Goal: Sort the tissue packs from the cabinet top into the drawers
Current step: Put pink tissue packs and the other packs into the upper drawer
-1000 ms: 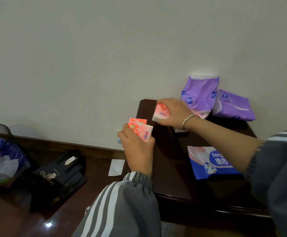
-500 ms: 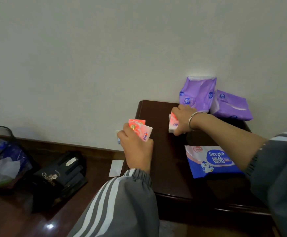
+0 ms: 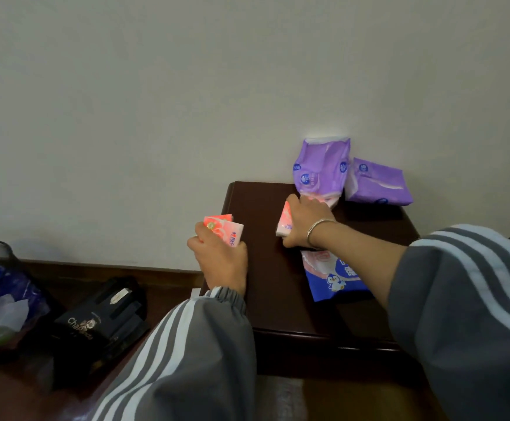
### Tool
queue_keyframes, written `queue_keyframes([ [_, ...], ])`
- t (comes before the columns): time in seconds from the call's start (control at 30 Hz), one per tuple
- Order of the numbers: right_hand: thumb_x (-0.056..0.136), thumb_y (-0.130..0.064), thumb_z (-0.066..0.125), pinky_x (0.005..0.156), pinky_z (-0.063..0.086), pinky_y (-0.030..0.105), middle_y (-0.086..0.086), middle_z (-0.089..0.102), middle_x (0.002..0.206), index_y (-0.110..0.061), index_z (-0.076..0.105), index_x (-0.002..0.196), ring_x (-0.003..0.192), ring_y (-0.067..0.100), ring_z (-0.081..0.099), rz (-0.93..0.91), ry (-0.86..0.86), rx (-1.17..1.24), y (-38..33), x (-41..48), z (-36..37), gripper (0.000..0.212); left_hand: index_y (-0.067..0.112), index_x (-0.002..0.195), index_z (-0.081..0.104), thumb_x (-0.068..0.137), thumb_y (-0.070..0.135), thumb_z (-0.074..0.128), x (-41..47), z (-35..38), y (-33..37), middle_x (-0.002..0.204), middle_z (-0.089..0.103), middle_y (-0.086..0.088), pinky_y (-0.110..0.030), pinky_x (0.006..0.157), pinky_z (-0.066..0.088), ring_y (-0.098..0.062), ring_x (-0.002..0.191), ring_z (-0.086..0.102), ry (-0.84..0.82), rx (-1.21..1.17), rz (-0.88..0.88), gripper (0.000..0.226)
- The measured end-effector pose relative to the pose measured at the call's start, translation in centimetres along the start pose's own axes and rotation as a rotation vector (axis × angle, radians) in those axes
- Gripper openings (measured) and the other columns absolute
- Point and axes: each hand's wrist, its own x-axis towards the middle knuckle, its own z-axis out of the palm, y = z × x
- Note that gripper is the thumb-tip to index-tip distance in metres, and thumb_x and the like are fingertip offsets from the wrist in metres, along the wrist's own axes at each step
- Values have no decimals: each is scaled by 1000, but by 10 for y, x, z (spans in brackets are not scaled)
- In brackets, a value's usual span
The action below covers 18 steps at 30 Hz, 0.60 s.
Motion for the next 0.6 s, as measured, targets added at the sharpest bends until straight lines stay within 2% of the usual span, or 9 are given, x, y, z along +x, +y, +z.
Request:
queue_keyframes([
  [0.13, 57, -45, 74, 85, 41, 37, 10, 55, 112, -13, 40, 117, 103, 30, 53, -17, 170, 100, -11, -44, -8, 76, 13, 131, 33, 66, 18, 77, -8, -14, 1, 118, 42, -14, -28, 72, 37, -33, 101, 53, -30, -60, 22, 79],
  [0.27, 54, -46, 72, 83, 44, 38, 4, 56, 108, -18, 42, 116, 97, 29, 54, -44, 283, 338, -21, -110, -27, 74, 9, 128, 37, 62, 18, 77, -25, -45, -7, 119, 48, -17, -36, 85, 41, -36, 108, 49, -5, -122, -7, 77],
  [0.33, 52, -44, 72, 81, 45, 39, 2, 55, 103, -21, 42, 116, 92, 27, 54, -62, 311, 472, -22, -149, -33, 75, 10, 124, 40, 61, 18, 78, -39, -70, -17, 115, 53, -16, -33, 81, 42, -33, 101, 54, 12, -160, -38, 74],
  [0.47, 51, -43, 74, 78, 48, 36, -7, 55, 99, -28, 41, 114, 90, 17, 56, -91, 277, 735, -26, -223, -29, 73, 15, 121, 39, 63, 17, 80, -79, -125, -44, 108, 58, -12, -35, 77, 47, -28, 91, 59, -27, -190, -102, 71],
  [0.53, 48, -48, 71, 75, 48, 29, -14, 53, 98, -35, 38, 113, 90, 9, 55, -93, 206, 781, -33, -252, -19, 74, 20, 116, 38, 64, 15, 80, -104, -147, -61, 106, 57, -10, -33, 73, 44, -26, 89, 58, -8, -202, -130, 67],
  [0.6, 46, -55, 67, 73, 46, 24, -16, 52, 98, -39, 36, 111, 88, 6, 53, -117, 126, 742, -43, -274, -3, 74, 19, 121, 38, 66, 15, 80, -126, -161, -78, 107, 56, -12, -32, 75, 41, -30, 94, 59, 9, -177, -214, 69],
])
